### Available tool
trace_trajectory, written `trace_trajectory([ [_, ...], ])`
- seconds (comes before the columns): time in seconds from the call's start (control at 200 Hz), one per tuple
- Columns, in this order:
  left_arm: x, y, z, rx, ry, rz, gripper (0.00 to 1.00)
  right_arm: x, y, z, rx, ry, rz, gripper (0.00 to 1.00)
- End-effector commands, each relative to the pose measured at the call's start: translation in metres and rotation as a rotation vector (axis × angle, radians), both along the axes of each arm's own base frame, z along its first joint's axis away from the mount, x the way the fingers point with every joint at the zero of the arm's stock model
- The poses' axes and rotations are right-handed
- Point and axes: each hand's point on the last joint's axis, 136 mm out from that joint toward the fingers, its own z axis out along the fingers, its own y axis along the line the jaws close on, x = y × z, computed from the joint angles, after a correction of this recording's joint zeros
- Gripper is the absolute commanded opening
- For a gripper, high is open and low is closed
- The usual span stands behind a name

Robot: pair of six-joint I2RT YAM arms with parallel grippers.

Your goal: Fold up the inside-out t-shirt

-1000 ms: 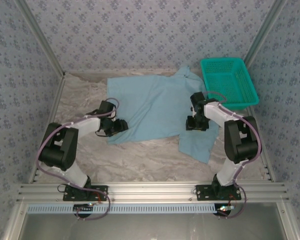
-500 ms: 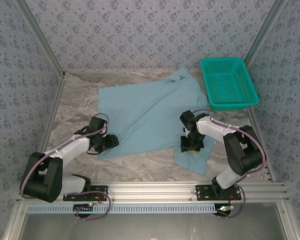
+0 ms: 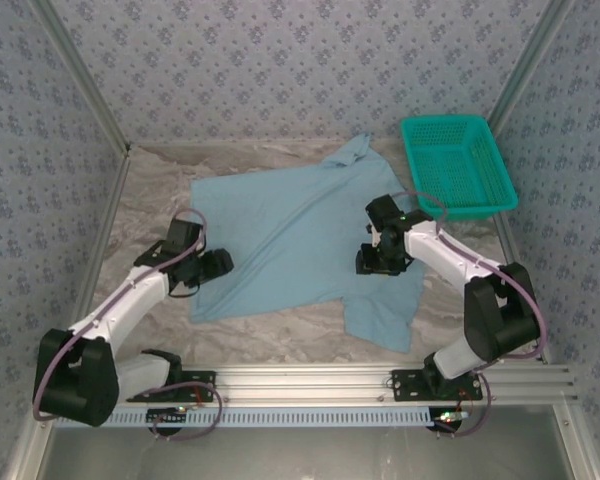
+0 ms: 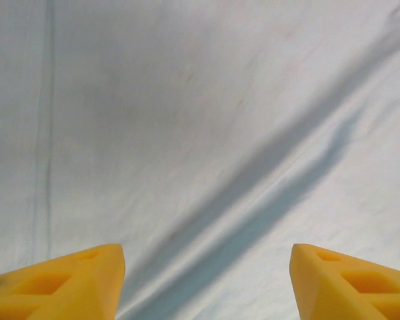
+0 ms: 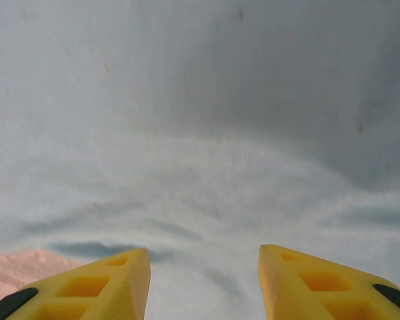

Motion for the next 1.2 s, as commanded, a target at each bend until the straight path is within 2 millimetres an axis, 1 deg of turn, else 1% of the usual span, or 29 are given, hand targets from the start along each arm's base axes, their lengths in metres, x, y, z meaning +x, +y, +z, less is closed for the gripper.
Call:
trace_trajectory([
  [0.0, 0.030, -0.007, 0.000, -0.005, -0.038, -0.027, 0.67, 0.041, 0.011, 0.006, 0.076, -0.107, -0.021, 0.49],
  [0.025, 0.036, -0.005, -0.004, -0.002, -0.023, -0.015, 0.67, 0.048, 0.009, 0.004, 0.083, -0.106, -0.039, 0.50],
  [0.035, 0.038, -0.004, -0.005, -0.003, -0.021, -0.010, 0.67, 0.055, 0.009, 0.005, 0.091, -0.127, -0.047, 0.50],
  [0.115, 0.059, 0.002, -0.012, -0.031, -0.022, 0.026, 0.67, 0.084, -0.004, 0.001, 0.104, -0.158, -0.119, 0.50],
  [0.205, 0.081, 0.010, -0.016, -0.034, -0.044, 0.063, 0.67, 0.096, -0.018, -0.015, 0.084, -0.115, -0.173, 0.50],
  [0.3, 0.104, 0.013, -0.020, -0.026, -0.044, 0.069, 0.67, 0.093, -0.033, -0.033, 0.032, -0.052, -0.192, 0.50],
  [0.365, 0.116, 0.017, -0.028, -0.013, -0.031, 0.079, 0.67, 0.087, -0.040, -0.043, 0.012, -0.018, -0.201, 0.50],
  [0.415, 0.122, 0.024, -0.036, 0.005, -0.017, 0.098, 0.66, 0.082, -0.047, -0.049, 0.001, 0.006, -0.213, 0.50],
  [0.495, 0.125, 0.035, -0.051, 0.029, 0.003, 0.132, 0.66, 0.075, -0.057, -0.057, -0.010, 0.035, -0.233, 0.49],
  [0.63, 0.119, 0.050, -0.077, 0.060, 0.062, 0.165, 0.65, 0.065, -0.069, -0.066, -0.027, 0.062, -0.255, 0.50],
  [0.68, 0.117, 0.056, -0.082, 0.069, 0.071, 0.178, 0.65, 0.065, -0.075, -0.068, -0.038, 0.064, -0.263, 0.49],
  [0.695, 0.116, 0.058, -0.084, 0.073, 0.075, 0.183, 0.65, 0.059, -0.077, -0.069, -0.048, 0.087, -0.266, 0.49],
  [0.754, 0.113, 0.066, -0.088, 0.079, 0.087, 0.205, 0.65, 0.055, -0.084, -0.069, -0.059, 0.097, -0.277, 0.49],
  [0.879, 0.115, 0.086, -0.084, 0.106, 0.075, 0.254, 0.65, 0.054, -0.095, -0.068, -0.074, 0.095, -0.298, 0.48],
  [0.994, 0.122, 0.093, -0.072, 0.109, 0.060, 0.266, 0.65, 0.056, -0.095, -0.067, -0.067, 0.093, -0.292, 0.48],
  [1.044, 0.126, 0.087, -0.062, 0.078, 0.034, 0.260, 0.65, 0.063, -0.093, -0.063, -0.053, 0.063, -0.278, 0.48],
  [1.124, 0.130, 0.072, -0.045, 0.024, -0.005, 0.233, 0.65, 0.068, -0.079, -0.052, -0.004, 0.028, -0.243, 0.49],
  [1.194, 0.132, 0.057, -0.026, -0.008, -0.040, 0.196, 0.67, 0.071, -0.066, -0.035, 0.043, -0.015, -0.201, 0.50],
])
